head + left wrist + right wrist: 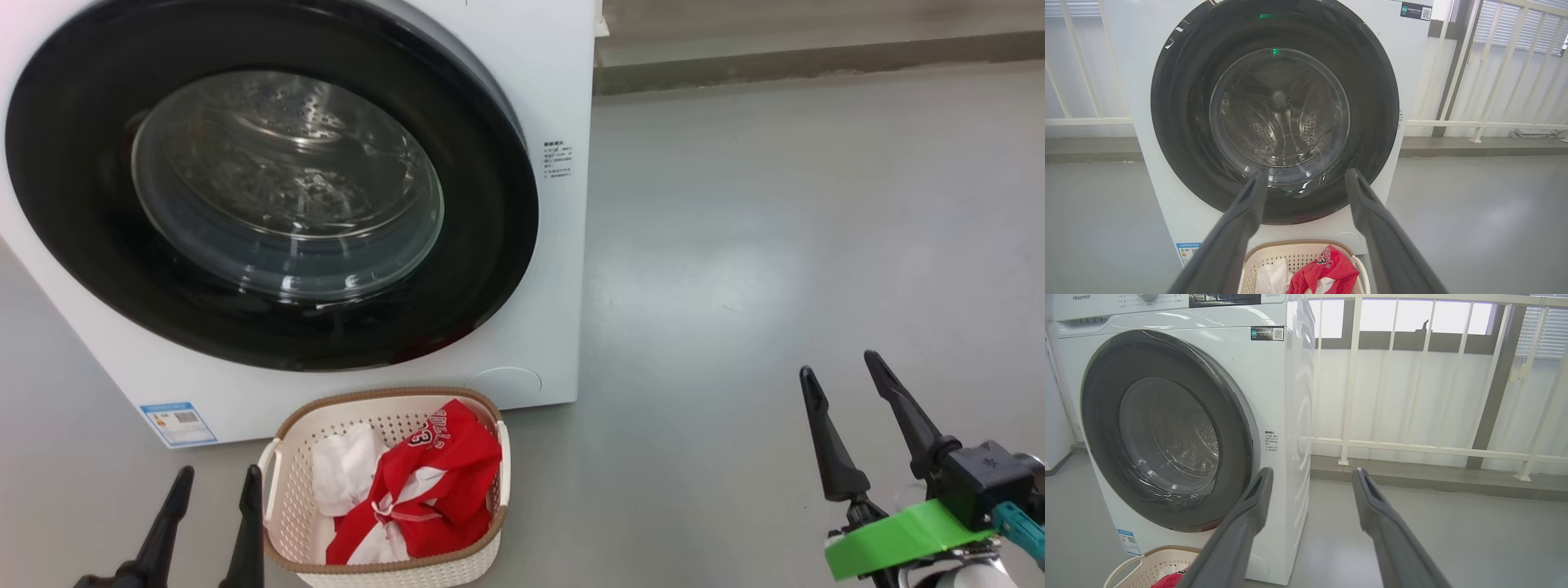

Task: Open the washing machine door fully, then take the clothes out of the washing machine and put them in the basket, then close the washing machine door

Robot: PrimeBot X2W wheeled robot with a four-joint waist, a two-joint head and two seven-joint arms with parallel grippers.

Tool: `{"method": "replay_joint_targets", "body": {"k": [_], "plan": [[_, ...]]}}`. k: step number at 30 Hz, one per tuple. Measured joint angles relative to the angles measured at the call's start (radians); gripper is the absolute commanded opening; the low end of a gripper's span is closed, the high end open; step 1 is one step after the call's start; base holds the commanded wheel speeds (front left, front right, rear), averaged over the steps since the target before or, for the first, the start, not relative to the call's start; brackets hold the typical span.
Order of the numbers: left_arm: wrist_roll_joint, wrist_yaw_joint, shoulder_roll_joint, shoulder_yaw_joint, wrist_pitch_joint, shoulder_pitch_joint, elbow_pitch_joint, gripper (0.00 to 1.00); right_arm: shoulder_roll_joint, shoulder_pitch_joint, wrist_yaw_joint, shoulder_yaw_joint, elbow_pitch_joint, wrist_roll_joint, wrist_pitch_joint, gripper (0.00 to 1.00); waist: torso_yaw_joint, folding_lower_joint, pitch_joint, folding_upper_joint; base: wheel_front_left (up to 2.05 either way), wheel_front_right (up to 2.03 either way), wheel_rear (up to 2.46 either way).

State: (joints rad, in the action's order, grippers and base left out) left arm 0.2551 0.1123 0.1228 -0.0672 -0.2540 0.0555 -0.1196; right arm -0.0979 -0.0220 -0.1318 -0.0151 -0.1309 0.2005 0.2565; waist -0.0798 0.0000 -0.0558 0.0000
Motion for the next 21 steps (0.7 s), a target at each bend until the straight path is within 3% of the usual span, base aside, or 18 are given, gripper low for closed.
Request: {"method": "replay_joint_targets", "body": {"k": [20, 21], "plan": [[0.03, 0.004, 0.009, 0.016, 0.0, 0.069, 0.049, 1.0, 0.002, 0.125, 0.0, -0.01, 0.091, -0.047, 0.0, 1.0, 0.019, 0.0001, -0.05, 0.0, 0.0, 0.0, 0.0], [0.03, 0.004, 0.006, 0.017, 0.001, 0.07, 0.04, 0.0, 0.006, 0.124, 0.0, -0.007, 0.08, -0.046, -0.001, 0.0, 0.019, 0.0, -0.05, 0.0, 0.0, 0.0, 0.0]]}}
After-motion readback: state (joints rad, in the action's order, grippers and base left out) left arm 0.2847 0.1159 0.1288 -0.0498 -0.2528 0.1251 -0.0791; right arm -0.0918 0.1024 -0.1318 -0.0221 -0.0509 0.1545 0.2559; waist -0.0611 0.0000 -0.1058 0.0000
